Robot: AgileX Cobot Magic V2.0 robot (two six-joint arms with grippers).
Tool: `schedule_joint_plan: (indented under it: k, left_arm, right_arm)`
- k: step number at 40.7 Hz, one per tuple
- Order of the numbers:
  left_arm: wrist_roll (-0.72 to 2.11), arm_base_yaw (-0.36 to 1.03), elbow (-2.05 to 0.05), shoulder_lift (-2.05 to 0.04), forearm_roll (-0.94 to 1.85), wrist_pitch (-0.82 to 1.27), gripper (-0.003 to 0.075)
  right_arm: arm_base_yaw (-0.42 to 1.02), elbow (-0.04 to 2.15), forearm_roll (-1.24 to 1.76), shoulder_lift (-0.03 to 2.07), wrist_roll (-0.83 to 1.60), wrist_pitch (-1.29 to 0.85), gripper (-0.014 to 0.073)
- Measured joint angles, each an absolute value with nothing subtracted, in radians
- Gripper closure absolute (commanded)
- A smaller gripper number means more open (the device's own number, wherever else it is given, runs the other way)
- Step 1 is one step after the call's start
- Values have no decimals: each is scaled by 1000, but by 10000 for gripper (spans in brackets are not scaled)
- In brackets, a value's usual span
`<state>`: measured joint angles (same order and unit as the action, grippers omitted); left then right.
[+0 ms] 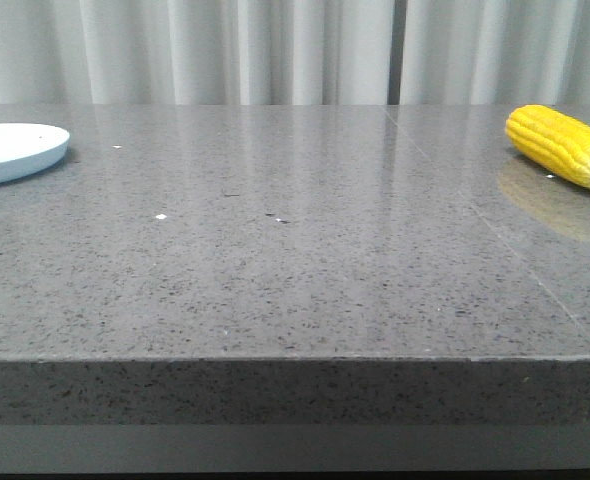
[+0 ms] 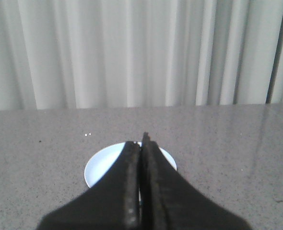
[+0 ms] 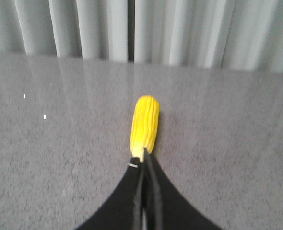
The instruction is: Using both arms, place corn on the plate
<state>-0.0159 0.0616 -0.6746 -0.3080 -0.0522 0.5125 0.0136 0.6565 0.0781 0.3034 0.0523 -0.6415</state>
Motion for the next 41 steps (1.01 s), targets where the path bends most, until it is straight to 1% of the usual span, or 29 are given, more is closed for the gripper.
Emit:
schedule_joint_plan:
  k: [8, 13, 26, 28, 30, 31, 32, 33, 36, 39, 40, 41]
  left_arm:
    - [-16, 62, -676, -375, -52, 532, 741]
    - [-16, 62, -676, -396, -52, 561, 741]
    - [-16, 62, -676, -439, -50, 636, 740]
    - [-16, 62, -676, -445, -50, 646, 740]
    - [-16, 62, -676, -451, -49, 665, 729]
    - [-16, 62, -676, -454, -49, 675, 714]
    - [-16, 62, -676, -456, -49, 681, 683]
    - [-16, 62, -676, -458, -49, 686, 653]
    - [-16, 62, -676, -467, -49, 693, 516]
    - [-16, 62, -676, -474, -49, 693, 335]
    - [-16, 62, -676, -476, -49, 694, 278]
    - [-16, 62, -676, -478, -49, 694, 242]
  right_arm:
    - [14, 677, 78, 459, 52, -720, 660]
    - [14, 677, 78, 529, 52, -728, 660]
    - [14, 677, 78, 608, 52, -728, 658]
    - [14, 677, 78, 612, 52, -728, 645]
    - [14, 677, 78, 613, 52, -728, 594]
    - [14, 677, 78, 613, 52, -728, 552]
    - [14, 677, 78, 613, 52, -728, 514]
    - [14, 677, 78, 613, 52, -730, 454]
    - [14, 677, 78, 613, 52, -729, 271]
    - [14, 677, 78, 613, 52, -729, 135]
    - [14, 677, 78, 613, 52, -729, 106]
    - [14, 677, 78, 613, 52, -728, 78]
